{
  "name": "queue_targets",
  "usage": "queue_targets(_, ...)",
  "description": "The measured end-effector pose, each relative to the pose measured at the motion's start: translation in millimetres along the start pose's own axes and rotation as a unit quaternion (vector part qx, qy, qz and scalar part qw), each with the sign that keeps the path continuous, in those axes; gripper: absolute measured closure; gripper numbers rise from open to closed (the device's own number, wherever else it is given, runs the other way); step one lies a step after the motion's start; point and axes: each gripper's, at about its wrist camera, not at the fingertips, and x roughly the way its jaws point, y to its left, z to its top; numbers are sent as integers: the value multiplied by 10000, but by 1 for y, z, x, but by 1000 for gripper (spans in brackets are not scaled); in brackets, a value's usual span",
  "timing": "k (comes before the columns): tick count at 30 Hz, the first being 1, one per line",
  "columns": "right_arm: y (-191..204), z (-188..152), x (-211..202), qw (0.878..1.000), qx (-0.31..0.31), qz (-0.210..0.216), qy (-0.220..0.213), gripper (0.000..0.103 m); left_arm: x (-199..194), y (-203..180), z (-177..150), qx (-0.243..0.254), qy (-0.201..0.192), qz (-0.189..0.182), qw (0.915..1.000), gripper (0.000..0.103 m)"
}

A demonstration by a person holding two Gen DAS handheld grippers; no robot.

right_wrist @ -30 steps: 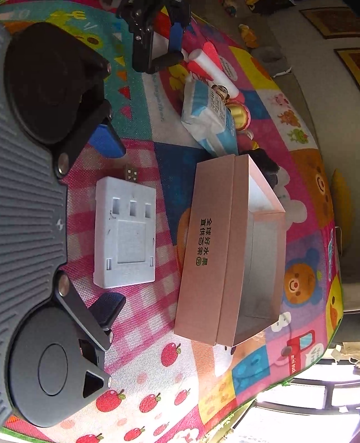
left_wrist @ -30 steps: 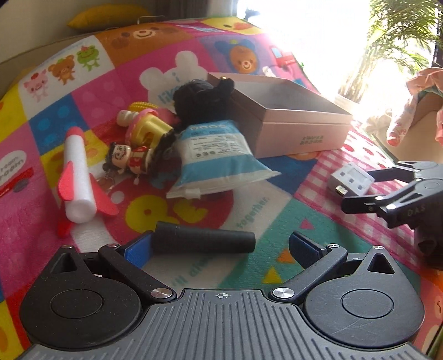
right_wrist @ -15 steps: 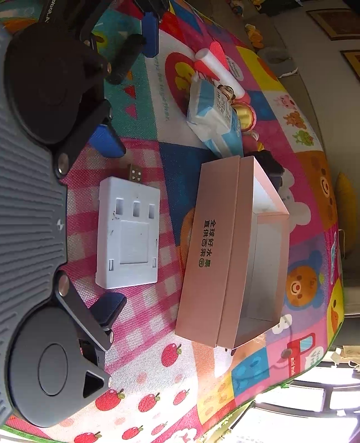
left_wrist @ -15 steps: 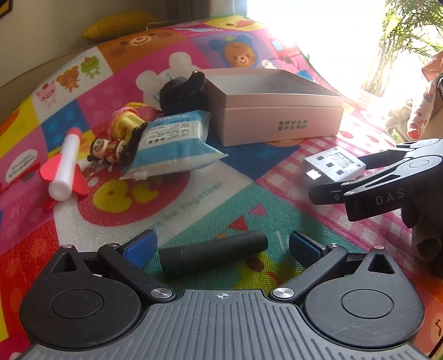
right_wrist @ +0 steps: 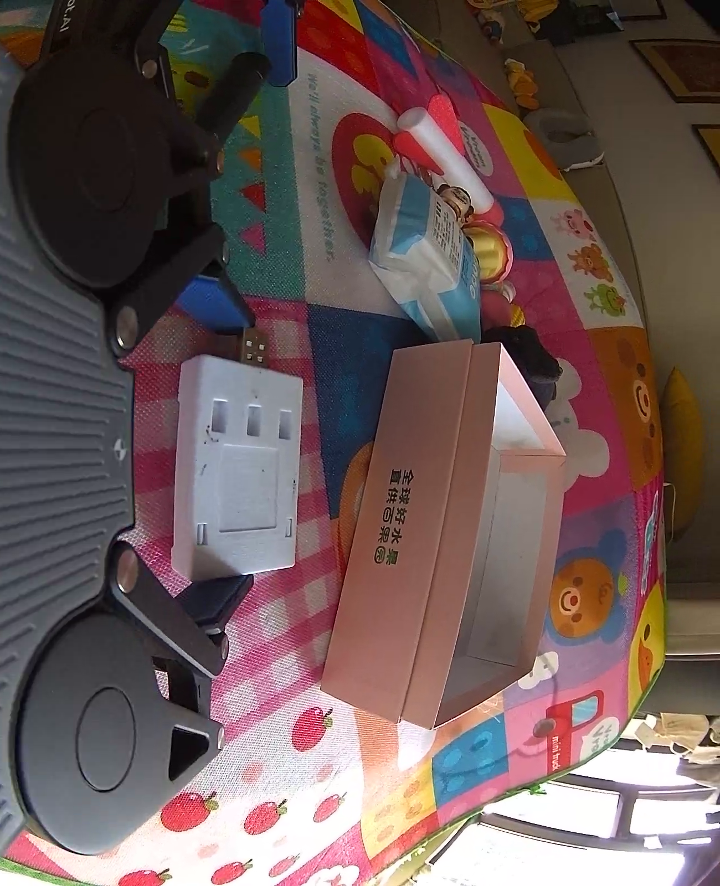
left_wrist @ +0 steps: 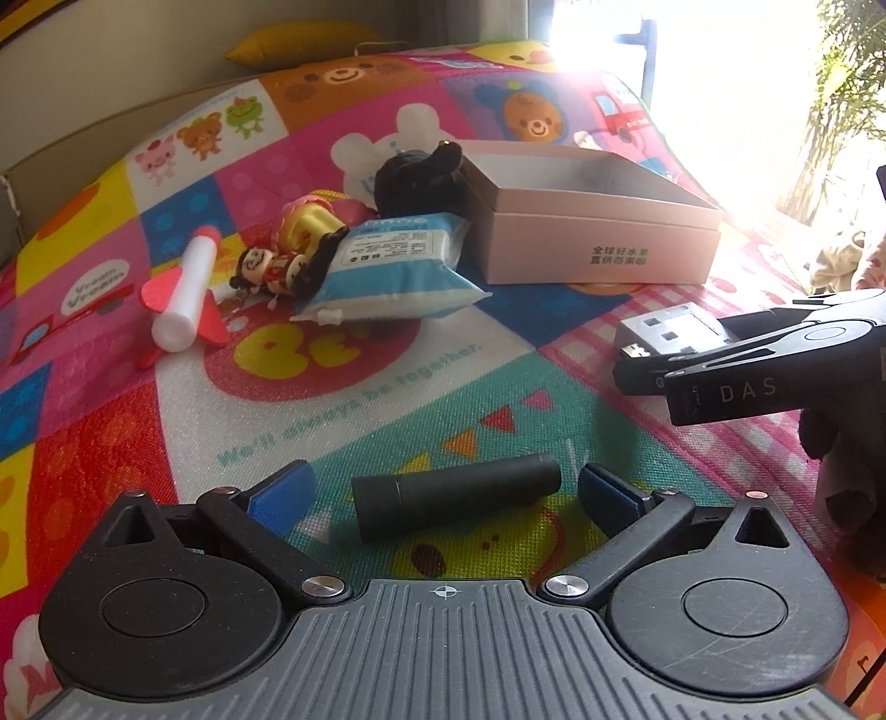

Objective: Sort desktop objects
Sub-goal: 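Lift the white power bank with the right tool while the left tool grasps the black foam grip, then lower the power bank and black grip into the pink box and release both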

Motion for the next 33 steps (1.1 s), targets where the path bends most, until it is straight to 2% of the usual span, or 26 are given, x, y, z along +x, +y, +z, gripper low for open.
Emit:
queue_targets(5, 0, -1, -1, 10000, -1, -41, -21, 12, -3, -1, -2, -63, -40, 52, 10000, 1)
queue_targets(7, 0, -1, 0, 10000, 36, -89, -25, 12, -4, 0, -1, -85, -51, 97, 9999, 7)
queue_targets(9, 0, -1, -1, 9999, 35, -139, -30, 12, -5, -1, 1, -21, -103, 101, 9999, 20)
queue_targets(13, 1, -4, -8, 9997, 34, -252, -40, 12, -8, -5, -1, 128, -140, 127, 9997, 22)
queue_targets(17, -4, -18, -36, 9998, 57, -171, -88, 12, -20, -11, -4, 325, -192, -17, 9993, 22)
queue_targets(22, -16, -29, -93, 9989, 58, -210, -412, 12, -47, -30, -3, 716, -444, -303, 9960, 22)
queue_targets(28, -30, -18, -151, 9945, 134, -207, -1021, 12, -74, -62, 23, 1416, -996, -470, 9838, 22)
queue_targets(33, -43, 16, -168, 9883, 148, -307, -1487, 12, -72, -79, 66, 1952, -1606, -476, 9664, 22)
